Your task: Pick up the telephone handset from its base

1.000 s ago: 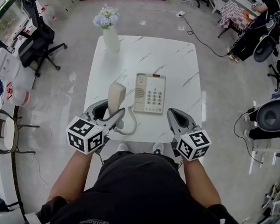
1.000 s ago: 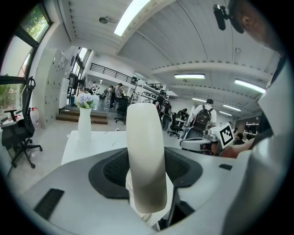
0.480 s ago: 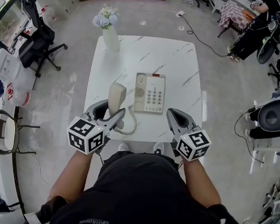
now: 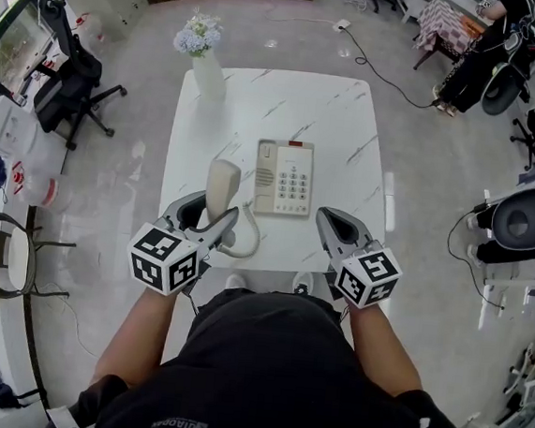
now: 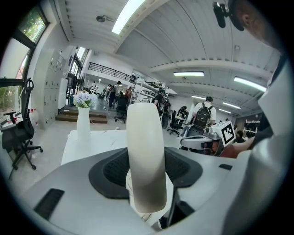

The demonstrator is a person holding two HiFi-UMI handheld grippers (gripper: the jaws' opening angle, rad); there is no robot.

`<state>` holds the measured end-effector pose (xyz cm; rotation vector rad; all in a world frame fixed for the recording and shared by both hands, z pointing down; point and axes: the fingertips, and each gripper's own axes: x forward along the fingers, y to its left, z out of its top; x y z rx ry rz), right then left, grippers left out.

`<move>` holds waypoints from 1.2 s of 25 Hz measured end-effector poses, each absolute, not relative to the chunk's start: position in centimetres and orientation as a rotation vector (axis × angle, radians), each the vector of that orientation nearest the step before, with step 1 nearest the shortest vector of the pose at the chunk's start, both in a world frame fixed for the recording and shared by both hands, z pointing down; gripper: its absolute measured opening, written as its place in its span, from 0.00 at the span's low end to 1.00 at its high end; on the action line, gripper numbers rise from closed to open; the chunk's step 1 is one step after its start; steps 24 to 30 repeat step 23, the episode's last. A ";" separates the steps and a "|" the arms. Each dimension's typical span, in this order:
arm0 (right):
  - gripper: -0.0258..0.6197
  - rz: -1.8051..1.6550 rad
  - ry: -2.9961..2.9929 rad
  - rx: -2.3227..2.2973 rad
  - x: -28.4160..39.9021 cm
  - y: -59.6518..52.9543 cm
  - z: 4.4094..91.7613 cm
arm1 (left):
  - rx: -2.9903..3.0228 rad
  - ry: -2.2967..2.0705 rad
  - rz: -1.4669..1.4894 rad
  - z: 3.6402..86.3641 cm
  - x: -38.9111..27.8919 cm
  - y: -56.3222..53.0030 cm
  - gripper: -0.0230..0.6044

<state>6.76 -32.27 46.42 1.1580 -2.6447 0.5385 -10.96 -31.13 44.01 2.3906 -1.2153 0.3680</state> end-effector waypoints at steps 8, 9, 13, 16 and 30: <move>0.04 0.540 -2.643 1.160 6.9 -32.5 46.5 | 2.392 -1.214 0.367 44.1 -10.7 -31.4 0.40; 0.04 0.540 -2.643 1.159 6.9 -32.5 46.5 | 2.392 -1.215 0.366 44.1 -10.7 -31.4 0.40; 0.04 0.540 -2.644 1.156 6.9 -32.6 46.6 | 2.390 -1.215 0.366 44.2 -10.6 -31.5 0.40; 0.04 0.542 -2.643 1.155 6.9 -32.8 46.5 | 2.388 -1.214 0.368 44.2 -10.7 -31.6 0.40; 0.04 0.545 -2.645 1.149 6.7 -32.8 46.4 | 2.385 -1.216 0.368 44.0 -10.7 -31.6 0.40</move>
